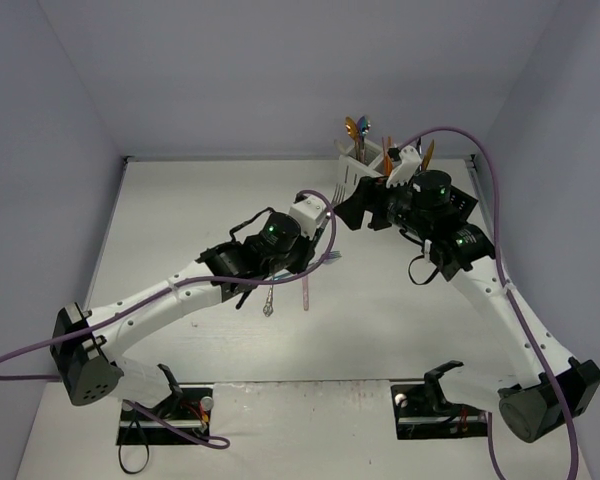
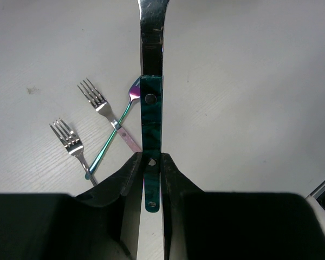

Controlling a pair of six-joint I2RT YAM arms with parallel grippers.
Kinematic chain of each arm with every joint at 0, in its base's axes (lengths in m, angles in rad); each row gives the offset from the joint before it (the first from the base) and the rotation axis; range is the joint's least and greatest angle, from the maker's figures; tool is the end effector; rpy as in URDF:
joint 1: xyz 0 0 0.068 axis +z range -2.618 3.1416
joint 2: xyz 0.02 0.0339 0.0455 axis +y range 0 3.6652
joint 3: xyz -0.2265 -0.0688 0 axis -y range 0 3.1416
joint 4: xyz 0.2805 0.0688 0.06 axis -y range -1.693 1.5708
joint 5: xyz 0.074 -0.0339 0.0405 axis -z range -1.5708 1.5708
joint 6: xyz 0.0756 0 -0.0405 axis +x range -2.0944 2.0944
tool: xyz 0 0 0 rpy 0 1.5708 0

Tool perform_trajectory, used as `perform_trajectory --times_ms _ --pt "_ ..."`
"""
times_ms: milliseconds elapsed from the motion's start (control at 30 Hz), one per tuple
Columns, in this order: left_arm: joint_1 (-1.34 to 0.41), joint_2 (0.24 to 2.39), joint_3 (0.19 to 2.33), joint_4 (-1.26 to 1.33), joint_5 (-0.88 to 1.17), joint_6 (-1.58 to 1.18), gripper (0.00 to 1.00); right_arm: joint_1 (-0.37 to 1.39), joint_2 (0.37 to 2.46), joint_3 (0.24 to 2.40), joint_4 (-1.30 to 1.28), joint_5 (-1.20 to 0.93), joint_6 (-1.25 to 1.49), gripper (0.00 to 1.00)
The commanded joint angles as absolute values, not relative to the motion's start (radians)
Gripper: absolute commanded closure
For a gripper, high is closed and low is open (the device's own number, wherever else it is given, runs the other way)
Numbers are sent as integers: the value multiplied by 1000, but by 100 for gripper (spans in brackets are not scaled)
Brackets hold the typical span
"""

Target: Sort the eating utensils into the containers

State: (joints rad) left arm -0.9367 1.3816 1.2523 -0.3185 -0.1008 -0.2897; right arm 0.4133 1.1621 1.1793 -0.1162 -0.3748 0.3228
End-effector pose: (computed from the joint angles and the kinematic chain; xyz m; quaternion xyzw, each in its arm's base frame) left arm 0.2418 -0.3160 0.2947 0.2433 0.8101 -0.2712 0.4594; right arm 0.3122 0.1671 0.3719 -0.1579 0.7218 0.3661 0.5656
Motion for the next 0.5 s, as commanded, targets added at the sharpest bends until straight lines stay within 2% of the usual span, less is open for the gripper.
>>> perform_trajectory --times_ms 0,200,333,467 --pt "-940 1371 1322 -273 -57 -298 100 413 1164 1217 -41 -387 305 26" --pt "-950 1358 1323 -252 -15 -279 100 413 1220 1254 -38 -382 295 27" --pt "-954 1361 1327 -252 -2 -276 100 416 1253 1282 -37 -373 284 33" --pt "-958 1368 1328 -254 0 -276 100 417 1273 1293 -37 -359 265 52"
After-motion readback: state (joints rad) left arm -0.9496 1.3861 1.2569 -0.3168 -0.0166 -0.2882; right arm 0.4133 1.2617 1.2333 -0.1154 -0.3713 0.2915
